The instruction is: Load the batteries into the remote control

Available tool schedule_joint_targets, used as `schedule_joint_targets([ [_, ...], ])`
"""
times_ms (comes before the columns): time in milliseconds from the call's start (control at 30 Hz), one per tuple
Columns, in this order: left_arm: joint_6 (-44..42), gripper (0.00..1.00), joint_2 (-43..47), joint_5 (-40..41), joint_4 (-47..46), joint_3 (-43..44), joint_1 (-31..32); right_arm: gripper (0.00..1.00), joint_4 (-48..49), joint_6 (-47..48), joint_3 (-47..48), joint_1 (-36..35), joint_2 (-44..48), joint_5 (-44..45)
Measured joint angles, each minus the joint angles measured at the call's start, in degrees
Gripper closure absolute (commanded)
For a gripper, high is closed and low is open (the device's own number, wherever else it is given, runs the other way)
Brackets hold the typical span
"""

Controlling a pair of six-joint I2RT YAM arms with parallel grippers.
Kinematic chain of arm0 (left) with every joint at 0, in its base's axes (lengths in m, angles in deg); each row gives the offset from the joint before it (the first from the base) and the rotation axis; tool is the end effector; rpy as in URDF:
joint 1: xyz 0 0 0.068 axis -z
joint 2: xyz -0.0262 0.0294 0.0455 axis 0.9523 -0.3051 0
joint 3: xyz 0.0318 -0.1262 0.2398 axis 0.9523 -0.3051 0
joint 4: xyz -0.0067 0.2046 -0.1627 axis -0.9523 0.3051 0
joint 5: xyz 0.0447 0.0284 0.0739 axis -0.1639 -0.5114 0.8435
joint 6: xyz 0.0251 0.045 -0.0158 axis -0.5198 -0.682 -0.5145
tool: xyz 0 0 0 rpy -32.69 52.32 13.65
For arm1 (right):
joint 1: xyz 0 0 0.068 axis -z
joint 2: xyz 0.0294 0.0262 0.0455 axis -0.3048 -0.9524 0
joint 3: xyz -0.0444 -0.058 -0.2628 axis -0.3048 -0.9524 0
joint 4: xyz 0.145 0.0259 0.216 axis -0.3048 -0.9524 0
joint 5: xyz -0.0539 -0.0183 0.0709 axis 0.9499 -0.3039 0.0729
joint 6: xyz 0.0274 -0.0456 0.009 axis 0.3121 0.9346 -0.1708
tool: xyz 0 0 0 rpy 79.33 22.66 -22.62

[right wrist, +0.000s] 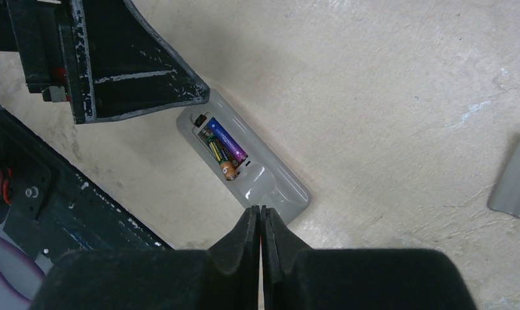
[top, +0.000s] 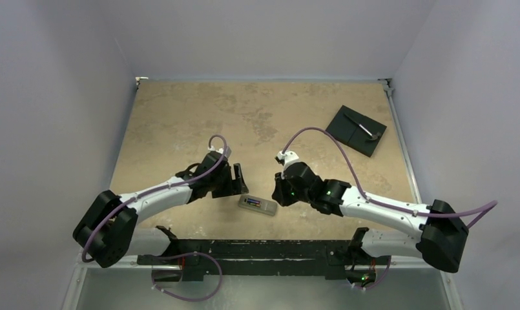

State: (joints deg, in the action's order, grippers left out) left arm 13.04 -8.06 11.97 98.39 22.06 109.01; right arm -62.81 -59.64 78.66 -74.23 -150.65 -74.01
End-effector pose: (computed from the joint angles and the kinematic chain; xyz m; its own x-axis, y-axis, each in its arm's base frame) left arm 0.1891 -0.1449 0.1690 -0.8963 -0.2257 -0.3818 -0.0114 0.8723 -0.4888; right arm 0.1363 0.1992 0.2263 -0.7236 -0.1281 -0.6783 -0.4697 0.8114 0.3479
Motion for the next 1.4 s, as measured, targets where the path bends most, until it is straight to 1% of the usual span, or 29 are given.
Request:
schedule_joint_targets([
  [133,0.94,0.3,-2.16,-2.01,-3.54,-0.83,0.0,0.91,0.55,-0.28,0.0,0.0,-1.7,-1.18],
  [433,2.43,0.3,-4.02,-5.7,-9.33,-2.32,0.72,0.85,2.01,-2.05,0.0,0.0,-5.16,-4.66],
  [500,2.45,0.3,-4.02,-6.05,-9.88,-2.58,1.2,0.82,2.4,-2.82,0.0,0.0,-5.81,-5.68],
  [567,2.6,0.3,-4.02,-6.43,-10.71,-2.99,1.68,0.71,2.93,-3.93,0.0,0.0,-6.4,-6.34],
  [633,2.86,0.3,-3.96,-6.73,-11.5,-3.34,2.19,0.67,3.56,-5.05,0.0,0.0,-6.86,-7.13],
  [900,4.07,0.3,-3.1,-6.82,-13.07,-4.79,5.35,0.66,6.71,-8.87,-0.74,0.0,-7.89,-8.92],
  [1100,5.51,0.3,-2.99,-6.38,-13.55,-5.07,8.28,0.67,7.23,-11.17,-1.29,0.0,-7.89,-8.68],
  [1400,6.75,0.3,-1.36,-4.94,-12.13,-5.77,9.11,0.69,7.15,-13.57,-1.31,0.0,-8.39,-7.45],
])
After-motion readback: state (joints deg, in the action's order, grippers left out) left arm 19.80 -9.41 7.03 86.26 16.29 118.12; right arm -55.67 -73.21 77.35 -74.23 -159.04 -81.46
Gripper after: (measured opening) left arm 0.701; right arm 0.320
